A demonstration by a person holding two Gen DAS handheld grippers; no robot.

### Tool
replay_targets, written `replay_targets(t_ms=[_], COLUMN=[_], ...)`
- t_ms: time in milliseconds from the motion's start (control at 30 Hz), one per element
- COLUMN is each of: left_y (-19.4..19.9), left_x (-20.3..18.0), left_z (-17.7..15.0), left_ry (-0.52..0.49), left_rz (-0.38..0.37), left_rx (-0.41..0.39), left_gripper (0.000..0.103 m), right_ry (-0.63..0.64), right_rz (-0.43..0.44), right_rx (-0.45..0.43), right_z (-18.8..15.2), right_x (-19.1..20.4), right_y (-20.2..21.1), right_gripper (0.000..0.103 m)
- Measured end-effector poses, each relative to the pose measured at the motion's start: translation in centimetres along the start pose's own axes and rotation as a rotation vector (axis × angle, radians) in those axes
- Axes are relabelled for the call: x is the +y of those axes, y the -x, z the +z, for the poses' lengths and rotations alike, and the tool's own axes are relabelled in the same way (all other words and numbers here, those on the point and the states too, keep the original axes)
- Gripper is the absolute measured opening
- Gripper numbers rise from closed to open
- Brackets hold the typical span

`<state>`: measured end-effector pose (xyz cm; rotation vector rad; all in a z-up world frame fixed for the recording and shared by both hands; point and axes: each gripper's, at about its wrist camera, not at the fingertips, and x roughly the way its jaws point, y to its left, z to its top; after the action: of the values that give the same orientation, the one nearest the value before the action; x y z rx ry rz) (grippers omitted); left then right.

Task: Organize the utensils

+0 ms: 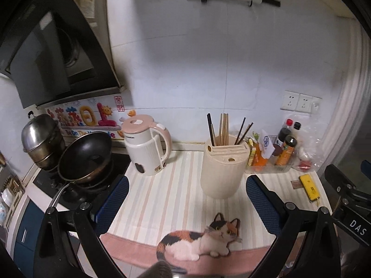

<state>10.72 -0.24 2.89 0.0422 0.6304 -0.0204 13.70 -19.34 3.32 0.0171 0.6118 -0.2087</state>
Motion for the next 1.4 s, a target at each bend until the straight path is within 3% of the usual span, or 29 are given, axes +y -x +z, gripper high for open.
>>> replay_targets(t_ms=[267, 467, 800, 1400], left_y=[5.4, 6.9, 6.8, 4.3], left_x=[1.2, 1.4, 1.0, 0.3], left_z=[-2.6, -3.4, -3.1, -2.8], left_ry=[0.012, 0.022, 0.027, 0.023], left_rz=[-0.014, -0.002, 0.026, 0.053], left_rx=[-0.001, 0.001, 0.029, 0.083], left_gripper=[0.103, 0.103, 0.103, 0.103], right_ry=[-0.017, -0.02, -0.018, 0.001], right_rz=[-0.009, -0.003, -0.005, 0.016], right_rx=[-0.032, -0.047, -0.035, 0.024], right_z=[-3.2, -4.1, -4.0, -2.8], right_x=[-0.3, -0.3, -0.1, -0.5], right_y=[8.8, 11.5, 11.5, 7.0], right_gripper=[0.103, 0.103, 0.103, 0.103])
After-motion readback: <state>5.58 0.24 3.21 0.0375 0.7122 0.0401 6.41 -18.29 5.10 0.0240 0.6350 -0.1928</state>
